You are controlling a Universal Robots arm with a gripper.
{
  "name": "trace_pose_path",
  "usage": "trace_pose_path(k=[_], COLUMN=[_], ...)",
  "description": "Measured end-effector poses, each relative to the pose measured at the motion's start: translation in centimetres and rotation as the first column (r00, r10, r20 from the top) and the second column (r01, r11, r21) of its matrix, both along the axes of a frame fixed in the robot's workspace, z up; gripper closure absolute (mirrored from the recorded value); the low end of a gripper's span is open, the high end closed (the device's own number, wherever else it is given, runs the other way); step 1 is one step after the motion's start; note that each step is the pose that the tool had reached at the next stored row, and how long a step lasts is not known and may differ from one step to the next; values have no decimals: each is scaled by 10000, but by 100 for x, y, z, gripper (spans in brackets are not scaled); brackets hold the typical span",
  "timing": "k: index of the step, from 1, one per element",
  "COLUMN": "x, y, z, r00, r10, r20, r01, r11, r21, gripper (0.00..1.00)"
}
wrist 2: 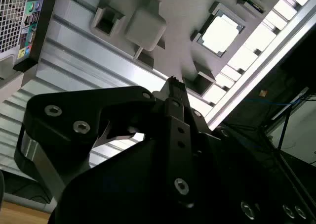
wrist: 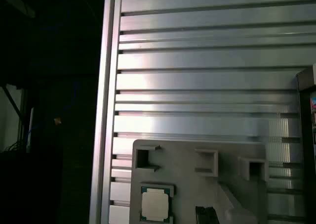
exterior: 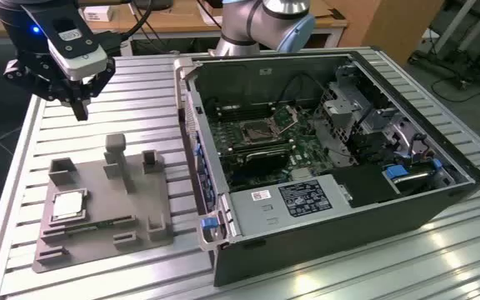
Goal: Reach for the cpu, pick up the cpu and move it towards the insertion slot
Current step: 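Reach for the cpu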
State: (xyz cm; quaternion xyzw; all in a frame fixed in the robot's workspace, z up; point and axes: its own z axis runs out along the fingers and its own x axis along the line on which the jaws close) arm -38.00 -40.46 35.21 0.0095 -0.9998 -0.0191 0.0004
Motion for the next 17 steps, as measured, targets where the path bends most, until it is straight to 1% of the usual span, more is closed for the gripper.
trace_pose_path(k=[12, 17], x=[-3, -79], y=[0, 0], z=[0, -2], r00=[10000, 10000], r10=[0, -1], r20=[-1, -1], r01=[0, 1], r11=[10000, 10000], r21=[-1, -1], gripper=[89, 89])
